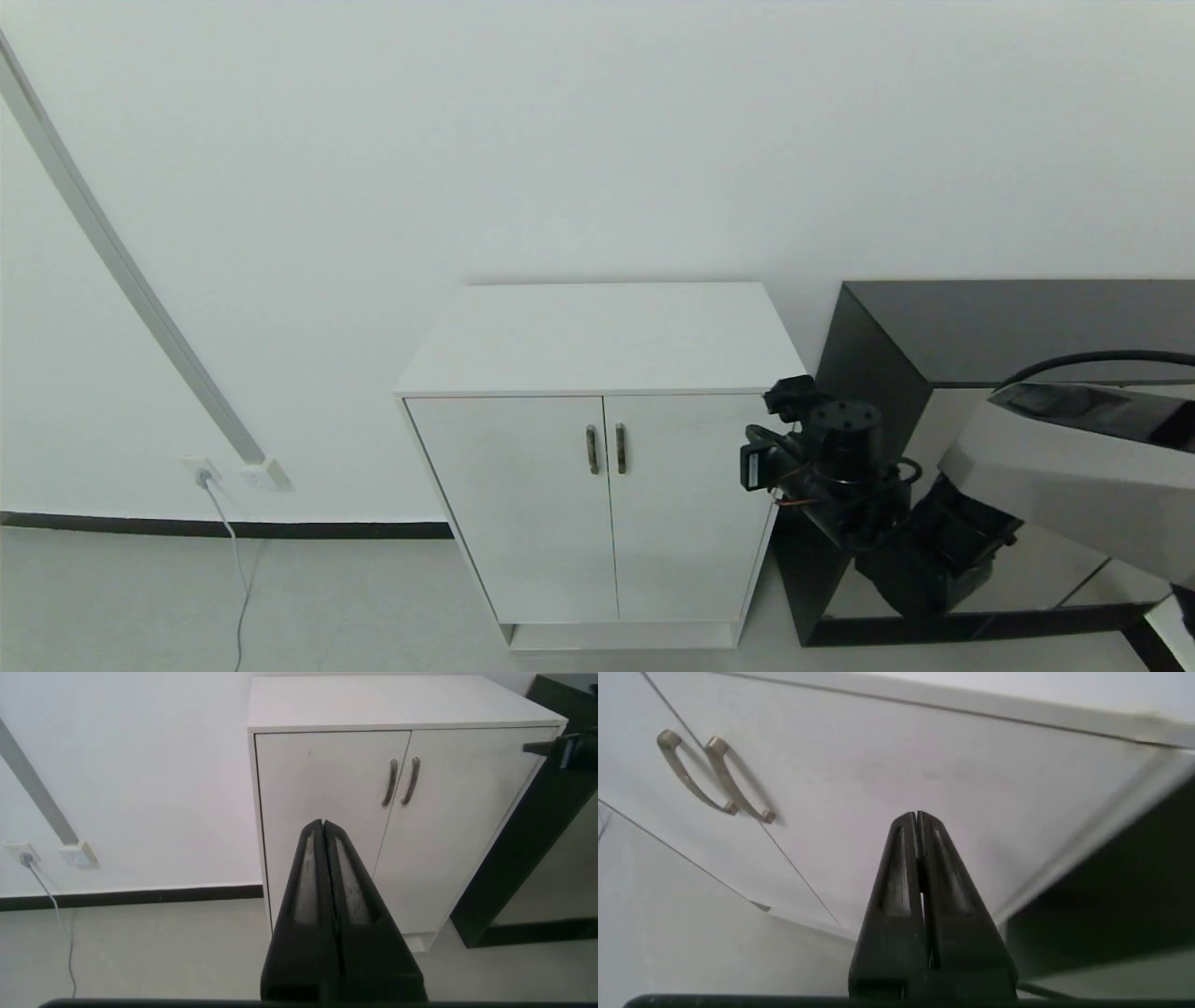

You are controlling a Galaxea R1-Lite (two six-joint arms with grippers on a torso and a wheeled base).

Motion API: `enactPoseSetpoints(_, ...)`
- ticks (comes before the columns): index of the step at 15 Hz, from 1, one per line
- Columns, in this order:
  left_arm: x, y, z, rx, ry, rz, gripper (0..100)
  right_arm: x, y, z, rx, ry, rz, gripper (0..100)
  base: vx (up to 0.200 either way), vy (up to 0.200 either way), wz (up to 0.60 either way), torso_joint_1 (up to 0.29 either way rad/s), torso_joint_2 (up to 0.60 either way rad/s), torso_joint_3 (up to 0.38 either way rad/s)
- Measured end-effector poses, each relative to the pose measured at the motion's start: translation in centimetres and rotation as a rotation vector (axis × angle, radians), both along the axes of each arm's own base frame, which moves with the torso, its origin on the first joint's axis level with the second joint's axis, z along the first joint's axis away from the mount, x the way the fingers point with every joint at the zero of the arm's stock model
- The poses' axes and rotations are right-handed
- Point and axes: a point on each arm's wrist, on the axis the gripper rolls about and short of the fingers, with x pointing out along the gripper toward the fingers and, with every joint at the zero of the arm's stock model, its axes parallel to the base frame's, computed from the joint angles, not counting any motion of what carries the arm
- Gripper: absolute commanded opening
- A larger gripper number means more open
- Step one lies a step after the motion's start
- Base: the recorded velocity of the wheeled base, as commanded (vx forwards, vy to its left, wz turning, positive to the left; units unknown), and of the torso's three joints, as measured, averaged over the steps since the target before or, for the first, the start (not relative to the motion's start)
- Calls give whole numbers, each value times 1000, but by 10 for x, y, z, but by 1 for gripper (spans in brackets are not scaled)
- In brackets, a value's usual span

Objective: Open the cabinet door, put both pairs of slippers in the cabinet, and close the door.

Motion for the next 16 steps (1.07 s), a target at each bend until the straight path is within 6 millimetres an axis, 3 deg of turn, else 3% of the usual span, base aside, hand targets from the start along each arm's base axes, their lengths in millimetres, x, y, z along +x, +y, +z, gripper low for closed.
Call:
enactPoseSetpoints(9,0,0,0,-2,0,1,0,-70,-108,59,-4,-46,-210,0,0,0,0,0,0,0)
enactPoseSetpoints(16,0,0,0,-2,0,1,0,-146,-174,80,-40,-79,-395,0,0,0,0,0,0,0)
